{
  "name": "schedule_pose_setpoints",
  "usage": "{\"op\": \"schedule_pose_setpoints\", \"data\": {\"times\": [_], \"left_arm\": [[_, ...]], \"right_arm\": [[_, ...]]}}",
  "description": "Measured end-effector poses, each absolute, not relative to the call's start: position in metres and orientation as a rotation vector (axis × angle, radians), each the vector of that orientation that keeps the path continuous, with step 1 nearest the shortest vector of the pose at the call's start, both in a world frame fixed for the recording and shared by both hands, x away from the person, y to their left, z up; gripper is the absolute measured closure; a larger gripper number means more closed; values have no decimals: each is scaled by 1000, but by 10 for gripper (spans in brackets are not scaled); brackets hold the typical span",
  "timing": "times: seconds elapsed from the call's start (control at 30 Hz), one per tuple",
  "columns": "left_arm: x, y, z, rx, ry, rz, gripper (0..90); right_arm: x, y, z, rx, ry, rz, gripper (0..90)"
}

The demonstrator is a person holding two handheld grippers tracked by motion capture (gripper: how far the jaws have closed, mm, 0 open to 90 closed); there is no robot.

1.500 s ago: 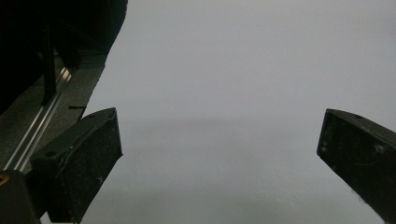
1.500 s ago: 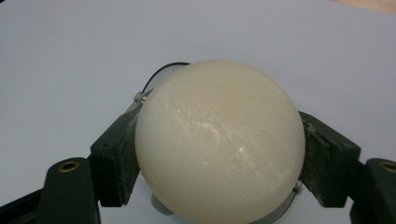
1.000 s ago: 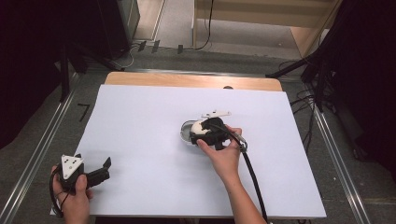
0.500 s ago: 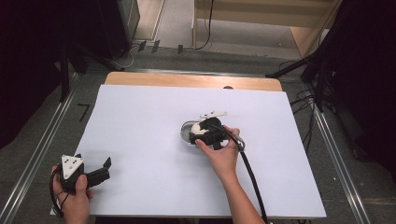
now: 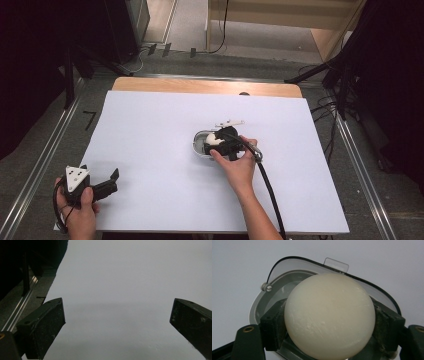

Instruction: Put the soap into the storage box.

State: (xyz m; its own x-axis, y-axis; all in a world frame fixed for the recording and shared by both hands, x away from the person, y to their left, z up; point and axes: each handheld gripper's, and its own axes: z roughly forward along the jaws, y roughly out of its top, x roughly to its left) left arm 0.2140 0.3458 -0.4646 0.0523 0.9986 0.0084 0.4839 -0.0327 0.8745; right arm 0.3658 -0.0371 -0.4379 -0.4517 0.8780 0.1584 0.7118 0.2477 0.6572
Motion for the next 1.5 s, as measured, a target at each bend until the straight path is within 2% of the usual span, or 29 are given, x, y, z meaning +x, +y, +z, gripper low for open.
{"op": "schedule_pose_setpoints", "data": {"times": [1.5], "left_arm": [[215,345,-465,1619,1522,903,4]], "right_arm": [[359,-54,-420,1491,2206,1092,236]]}}
